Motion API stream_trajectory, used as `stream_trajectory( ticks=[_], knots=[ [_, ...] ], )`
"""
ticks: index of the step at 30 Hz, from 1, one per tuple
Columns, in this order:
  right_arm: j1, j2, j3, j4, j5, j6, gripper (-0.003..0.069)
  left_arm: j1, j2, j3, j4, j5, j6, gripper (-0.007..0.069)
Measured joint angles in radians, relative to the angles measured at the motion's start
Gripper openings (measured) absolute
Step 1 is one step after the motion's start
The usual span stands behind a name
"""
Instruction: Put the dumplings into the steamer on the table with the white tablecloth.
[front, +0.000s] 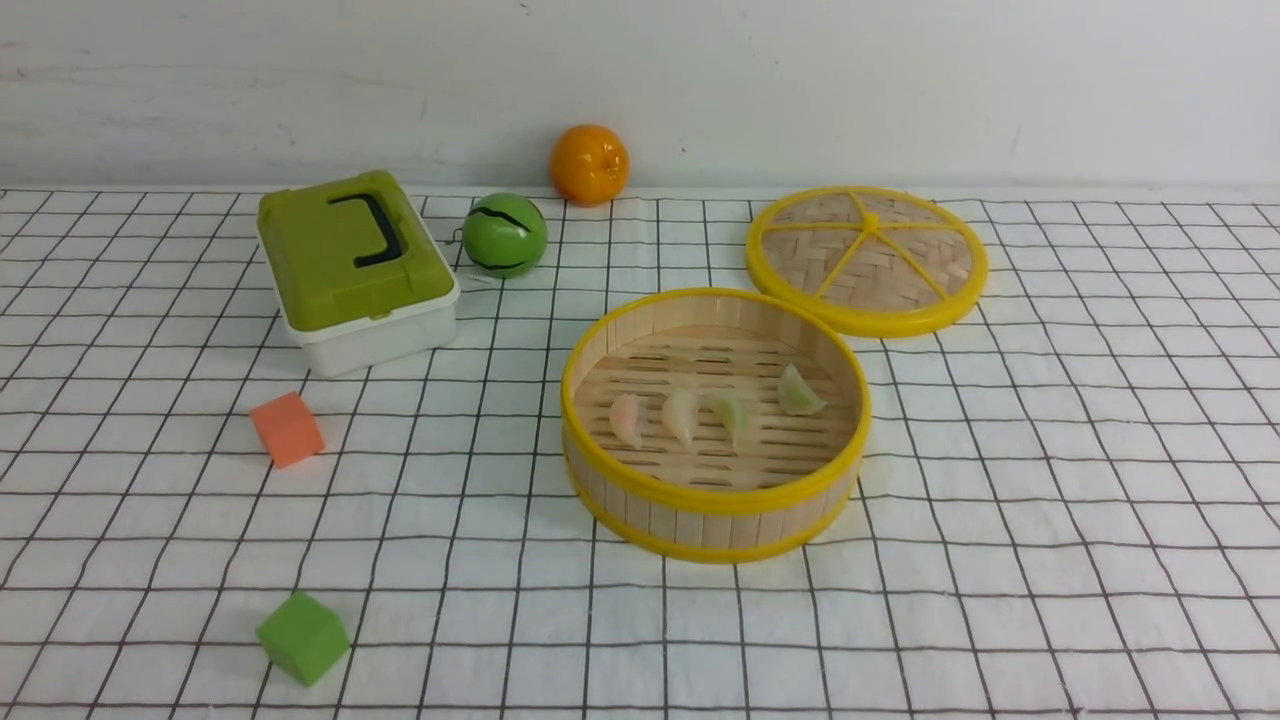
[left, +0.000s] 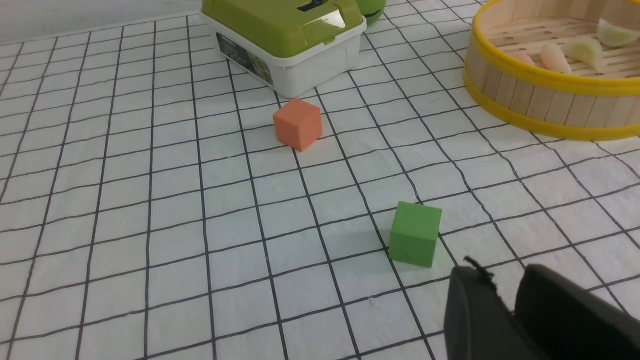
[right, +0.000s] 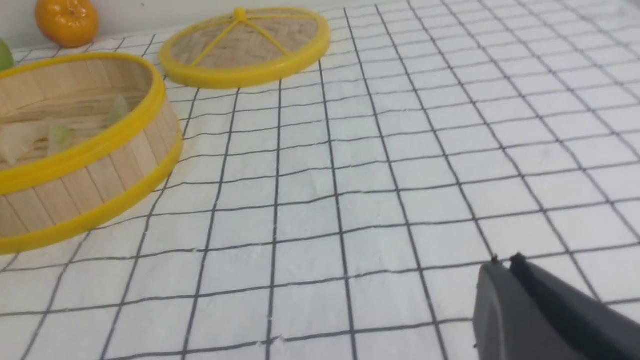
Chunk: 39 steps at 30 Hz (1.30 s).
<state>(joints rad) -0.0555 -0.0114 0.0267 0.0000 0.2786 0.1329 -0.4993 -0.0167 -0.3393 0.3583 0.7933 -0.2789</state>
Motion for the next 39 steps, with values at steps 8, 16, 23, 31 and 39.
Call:
stream_trajectory(
  ticks=[8, 16, 23, 31, 39],
  knots=[
    [0.013, 0.0, -0.002, 0.017, 0.083, -0.036, 0.0025, 0.0, 0.0, 0.0, 0.0, 0.0, 0.0, 0.0132],
    [0.049, 0.0, -0.008, 0.058, 0.109, -0.051, 0.0029, 0.0, 0.0, 0.0, 0.0, 0.0, 0.0, 0.0145],
    [0.05, 0.0, -0.008, 0.077, 0.11, -0.063, 0.0031, 0.0, 0.0, 0.0, 0.0, 0.0, 0.0, 0.0146],
    [0.046, 0.0, -0.009, 0.109, 0.116, -0.063, 0.0027, 0.0, 0.0, 0.0, 0.0, 0.0, 0.0, 0.0147],
    [0.046, 0.0, -0.009, 0.109, 0.117, -0.063, -0.0022, 0.0, 0.0, 0.0, 0.0, 0.0, 0.0, 0.0156]
  ],
)
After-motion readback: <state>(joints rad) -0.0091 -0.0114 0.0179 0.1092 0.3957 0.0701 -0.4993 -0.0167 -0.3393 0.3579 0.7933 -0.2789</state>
